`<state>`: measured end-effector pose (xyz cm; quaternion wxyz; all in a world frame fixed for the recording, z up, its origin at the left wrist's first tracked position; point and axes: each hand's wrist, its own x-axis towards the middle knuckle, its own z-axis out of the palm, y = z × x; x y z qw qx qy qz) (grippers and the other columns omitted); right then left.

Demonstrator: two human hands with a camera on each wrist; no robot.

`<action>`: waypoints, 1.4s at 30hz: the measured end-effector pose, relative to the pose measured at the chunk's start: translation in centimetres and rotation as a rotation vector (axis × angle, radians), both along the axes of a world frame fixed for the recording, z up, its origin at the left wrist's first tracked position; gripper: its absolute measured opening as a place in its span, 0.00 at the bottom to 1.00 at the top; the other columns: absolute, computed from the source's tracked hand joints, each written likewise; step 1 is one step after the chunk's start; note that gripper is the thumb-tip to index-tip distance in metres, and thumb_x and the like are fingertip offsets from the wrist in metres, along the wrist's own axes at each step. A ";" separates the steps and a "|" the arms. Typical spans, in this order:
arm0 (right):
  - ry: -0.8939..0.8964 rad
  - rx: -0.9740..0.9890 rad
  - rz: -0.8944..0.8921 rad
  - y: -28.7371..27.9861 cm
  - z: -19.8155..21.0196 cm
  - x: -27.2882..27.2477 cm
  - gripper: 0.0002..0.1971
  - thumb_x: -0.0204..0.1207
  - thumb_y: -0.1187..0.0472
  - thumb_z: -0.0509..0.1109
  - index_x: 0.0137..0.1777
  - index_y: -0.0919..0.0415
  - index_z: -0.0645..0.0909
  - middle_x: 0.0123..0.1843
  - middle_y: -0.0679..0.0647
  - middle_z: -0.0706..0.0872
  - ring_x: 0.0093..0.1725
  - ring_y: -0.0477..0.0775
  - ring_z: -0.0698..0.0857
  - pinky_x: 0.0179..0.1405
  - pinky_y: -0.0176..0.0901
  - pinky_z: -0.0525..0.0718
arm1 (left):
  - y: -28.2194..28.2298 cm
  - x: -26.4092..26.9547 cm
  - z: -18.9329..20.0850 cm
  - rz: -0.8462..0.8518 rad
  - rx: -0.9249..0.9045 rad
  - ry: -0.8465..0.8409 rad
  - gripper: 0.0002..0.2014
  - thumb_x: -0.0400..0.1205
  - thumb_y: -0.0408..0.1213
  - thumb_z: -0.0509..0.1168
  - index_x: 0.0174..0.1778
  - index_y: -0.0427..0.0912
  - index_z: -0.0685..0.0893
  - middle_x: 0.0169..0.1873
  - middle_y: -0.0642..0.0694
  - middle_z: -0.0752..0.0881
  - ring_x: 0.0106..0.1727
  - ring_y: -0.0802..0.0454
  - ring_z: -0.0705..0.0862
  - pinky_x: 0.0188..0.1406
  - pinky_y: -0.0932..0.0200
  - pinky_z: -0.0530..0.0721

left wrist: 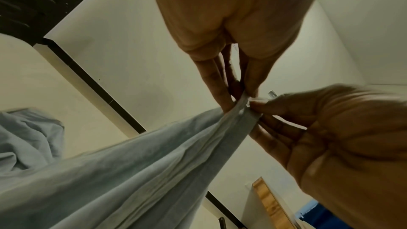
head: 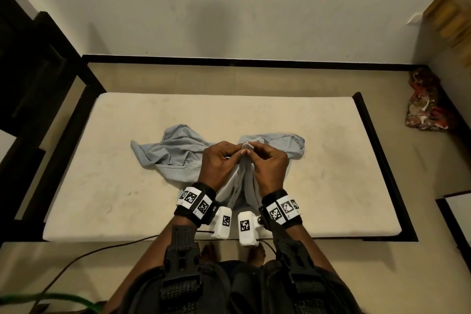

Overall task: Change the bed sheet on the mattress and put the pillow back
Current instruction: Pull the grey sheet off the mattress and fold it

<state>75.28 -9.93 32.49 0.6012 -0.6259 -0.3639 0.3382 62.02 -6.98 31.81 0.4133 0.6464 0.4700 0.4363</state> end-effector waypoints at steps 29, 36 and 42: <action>0.322 -0.021 -0.068 -2.0 1.0 0.9 0.04 0.71 0.74 0.80 0.44 0.68 0.92 0.42 0.63 0.93 0.46 0.62 0.93 0.51 0.52 0.91 | -0.7 1.4 -0.7 -0.056 0.049 0.003 0.10 0.82 0.34 0.74 0.57 0.48 0.94 0.45 0.53 0.92 0.47 0.56 0.91 0.42 0.45 0.89; 0.348 -0.012 -0.057 -2.0 1.0 1.2 0.04 0.72 0.75 0.79 0.43 0.67 0.91 0.41 0.63 0.93 0.44 0.60 0.92 0.51 0.50 0.91 | -0.9 1.7 -1.1 -0.061 0.083 -0.003 0.12 0.82 0.32 0.73 0.59 0.48 0.93 0.45 0.51 0.92 0.47 0.54 0.91 0.43 0.42 0.89; 0.353 0.007 -0.014 -2.0 0.9 1.9 0.04 0.72 0.74 0.79 0.46 0.68 0.92 0.44 0.64 0.93 0.46 0.61 0.93 0.52 0.49 0.90 | -0.8 2.0 -1.5 -0.067 0.096 0.010 0.10 0.83 0.35 0.73 0.58 0.50 0.93 0.47 0.51 0.93 0.48 0.53 0.91 0.44 0.41 0.89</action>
